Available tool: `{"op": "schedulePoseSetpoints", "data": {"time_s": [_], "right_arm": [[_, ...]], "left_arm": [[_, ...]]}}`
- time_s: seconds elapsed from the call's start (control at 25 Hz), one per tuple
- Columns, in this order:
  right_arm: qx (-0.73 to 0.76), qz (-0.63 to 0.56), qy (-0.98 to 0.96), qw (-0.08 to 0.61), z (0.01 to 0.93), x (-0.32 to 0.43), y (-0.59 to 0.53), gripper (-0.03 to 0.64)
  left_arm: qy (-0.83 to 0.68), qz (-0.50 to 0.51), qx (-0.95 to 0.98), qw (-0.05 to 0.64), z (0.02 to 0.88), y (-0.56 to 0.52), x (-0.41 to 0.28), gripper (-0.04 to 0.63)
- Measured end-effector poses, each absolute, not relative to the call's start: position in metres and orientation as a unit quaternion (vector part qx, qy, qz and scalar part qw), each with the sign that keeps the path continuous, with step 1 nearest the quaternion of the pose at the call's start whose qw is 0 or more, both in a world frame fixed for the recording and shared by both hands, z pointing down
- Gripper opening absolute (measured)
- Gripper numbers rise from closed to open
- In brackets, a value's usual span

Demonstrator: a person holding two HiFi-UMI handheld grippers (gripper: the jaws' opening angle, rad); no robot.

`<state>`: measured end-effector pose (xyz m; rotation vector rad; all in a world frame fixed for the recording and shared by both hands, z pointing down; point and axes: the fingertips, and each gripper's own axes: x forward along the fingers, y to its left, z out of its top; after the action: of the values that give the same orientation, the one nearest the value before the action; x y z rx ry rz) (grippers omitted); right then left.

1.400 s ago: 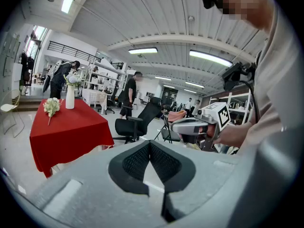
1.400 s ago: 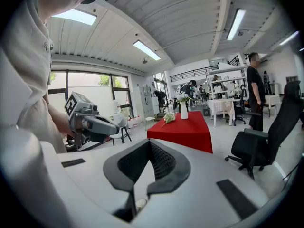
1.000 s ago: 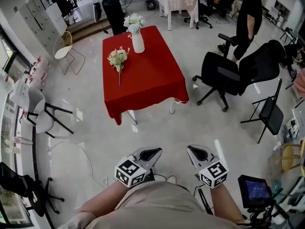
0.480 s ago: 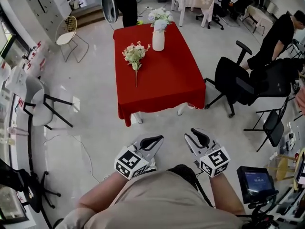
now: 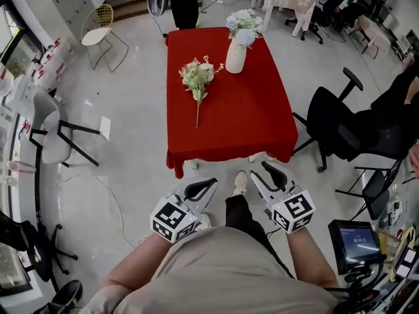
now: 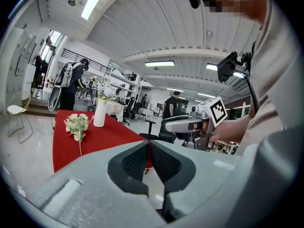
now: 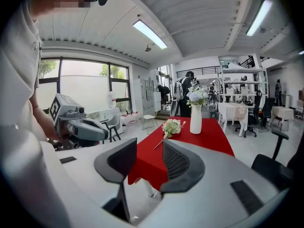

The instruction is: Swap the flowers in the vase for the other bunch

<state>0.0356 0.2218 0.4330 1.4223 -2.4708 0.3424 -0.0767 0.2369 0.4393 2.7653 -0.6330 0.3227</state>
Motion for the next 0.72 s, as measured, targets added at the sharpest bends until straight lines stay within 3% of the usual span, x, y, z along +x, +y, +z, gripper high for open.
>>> {"op": "schedulePoseSetpoints", "data": {"time_s": [0.52, 0.72], "right_arm": [[0.429, 0.091, -0.889, 0.128, 0.424, 0.125, 0.002, 0.235], [0.436, 0.096, -0.886, 0.121, 0.427, 0.155, -0.074, 0.288]], "left_arm": [[-0.310, 0.133, 0.932, 0.132, 0.422, 0.070, 0.009, 0.008], [-0.334, 0.125, 0.923, 0.140, 0.418, 0.022, 0.031, 0.008]]}}
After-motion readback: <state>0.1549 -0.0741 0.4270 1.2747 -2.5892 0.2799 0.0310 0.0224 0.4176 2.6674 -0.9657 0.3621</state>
